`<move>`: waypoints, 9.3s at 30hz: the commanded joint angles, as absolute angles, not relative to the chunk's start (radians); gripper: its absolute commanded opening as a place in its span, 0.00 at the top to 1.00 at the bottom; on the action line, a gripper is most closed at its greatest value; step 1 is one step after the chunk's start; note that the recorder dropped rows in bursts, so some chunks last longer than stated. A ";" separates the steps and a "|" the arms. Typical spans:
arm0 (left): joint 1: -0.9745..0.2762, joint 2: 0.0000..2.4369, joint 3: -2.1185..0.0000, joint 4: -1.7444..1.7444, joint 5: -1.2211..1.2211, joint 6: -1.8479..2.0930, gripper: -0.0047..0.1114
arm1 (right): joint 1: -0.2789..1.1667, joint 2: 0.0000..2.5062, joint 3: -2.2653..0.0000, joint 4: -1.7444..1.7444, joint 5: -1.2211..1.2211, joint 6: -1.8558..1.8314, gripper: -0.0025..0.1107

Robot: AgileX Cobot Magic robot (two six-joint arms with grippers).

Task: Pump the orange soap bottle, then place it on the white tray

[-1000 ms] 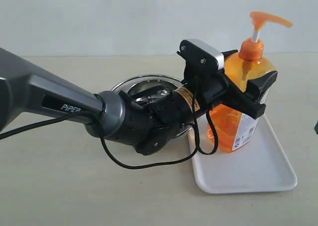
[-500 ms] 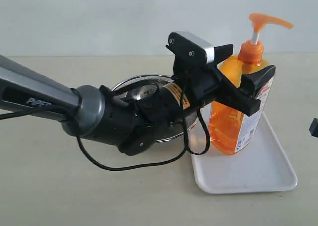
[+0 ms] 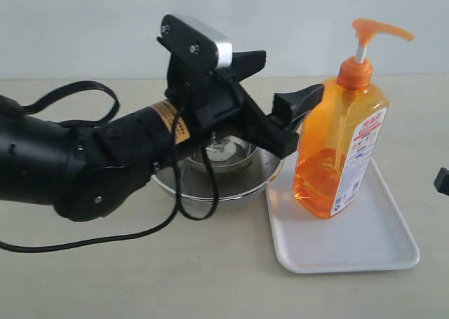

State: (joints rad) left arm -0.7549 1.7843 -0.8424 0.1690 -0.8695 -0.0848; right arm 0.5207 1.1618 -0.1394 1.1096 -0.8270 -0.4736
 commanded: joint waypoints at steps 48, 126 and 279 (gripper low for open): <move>-0.708 1.162 -0.219 0.026 -1.027 -0.034 0.92 | 0.519 1.161 -0.138 1.022 -0.782 -0.446 0.98; 0.049 0.000 0.000 -0.017 0.347 -0.277 0.92 | 0.519 1.161 -0.138 1.021 -0.795 -0.446 0.98; 0.049 0.000 0.000 -0.017 0.340 -0.275 0.92 | -0.120 1.598 -0.910 -1.527 -1.005 1.043 0.27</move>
State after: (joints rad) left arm 0.0466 0.0028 -0.0041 -0.0069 0.3435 -0.2780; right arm -0.1146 1.6074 -0.9060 -1.5376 -1.0232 1.0272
